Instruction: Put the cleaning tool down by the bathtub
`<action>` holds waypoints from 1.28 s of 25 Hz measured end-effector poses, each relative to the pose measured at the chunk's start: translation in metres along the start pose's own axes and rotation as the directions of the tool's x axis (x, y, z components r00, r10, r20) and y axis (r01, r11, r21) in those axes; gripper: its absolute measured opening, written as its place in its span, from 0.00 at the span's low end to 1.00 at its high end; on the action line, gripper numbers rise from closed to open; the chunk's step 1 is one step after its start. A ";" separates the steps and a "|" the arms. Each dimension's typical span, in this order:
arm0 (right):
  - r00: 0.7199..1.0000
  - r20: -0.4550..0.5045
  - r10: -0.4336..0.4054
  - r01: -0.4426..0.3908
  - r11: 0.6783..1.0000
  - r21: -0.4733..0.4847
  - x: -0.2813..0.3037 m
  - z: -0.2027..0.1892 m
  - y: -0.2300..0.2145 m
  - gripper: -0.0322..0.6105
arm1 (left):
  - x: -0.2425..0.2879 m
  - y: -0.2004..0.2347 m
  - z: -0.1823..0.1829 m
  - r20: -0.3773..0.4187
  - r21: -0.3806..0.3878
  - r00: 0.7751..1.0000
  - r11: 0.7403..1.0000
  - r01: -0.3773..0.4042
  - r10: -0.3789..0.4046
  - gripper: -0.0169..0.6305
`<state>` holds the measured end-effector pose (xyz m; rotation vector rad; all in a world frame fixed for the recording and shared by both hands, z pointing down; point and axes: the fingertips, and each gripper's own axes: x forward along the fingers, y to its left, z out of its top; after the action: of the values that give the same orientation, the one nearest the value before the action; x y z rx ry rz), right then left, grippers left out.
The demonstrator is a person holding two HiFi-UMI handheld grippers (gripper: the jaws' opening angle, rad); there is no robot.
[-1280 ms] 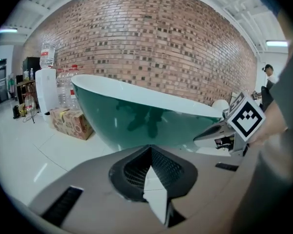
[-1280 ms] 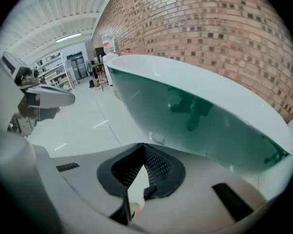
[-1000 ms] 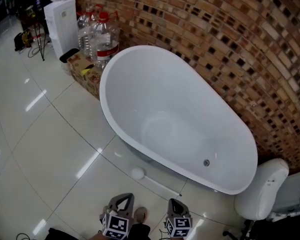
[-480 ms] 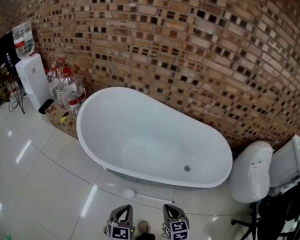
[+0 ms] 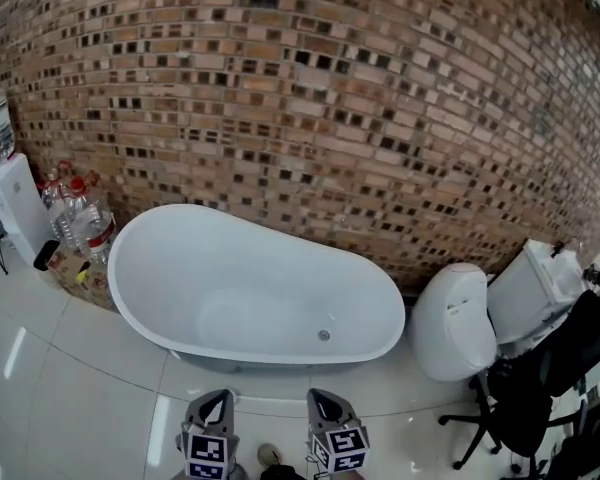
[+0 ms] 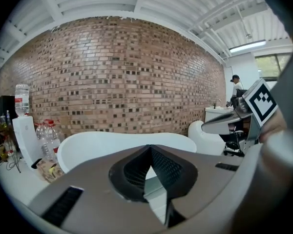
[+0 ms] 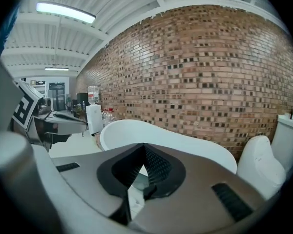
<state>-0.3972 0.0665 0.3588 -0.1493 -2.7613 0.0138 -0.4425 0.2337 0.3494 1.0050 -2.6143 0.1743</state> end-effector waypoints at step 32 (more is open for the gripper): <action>0.861 0.222 -0.458 0.438 0.889 0.136 -0.311 0.038 -0.081 0.07 | -0.074 -0.244 0.076 0.140 0.135 0.885 0.893 0.428 -0.445 0.03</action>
<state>-0.1321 -0.0463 0.2123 0.5597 -2.9673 0.0230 -0.2475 0.0819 0.2513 1.6822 -2.4567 0.1151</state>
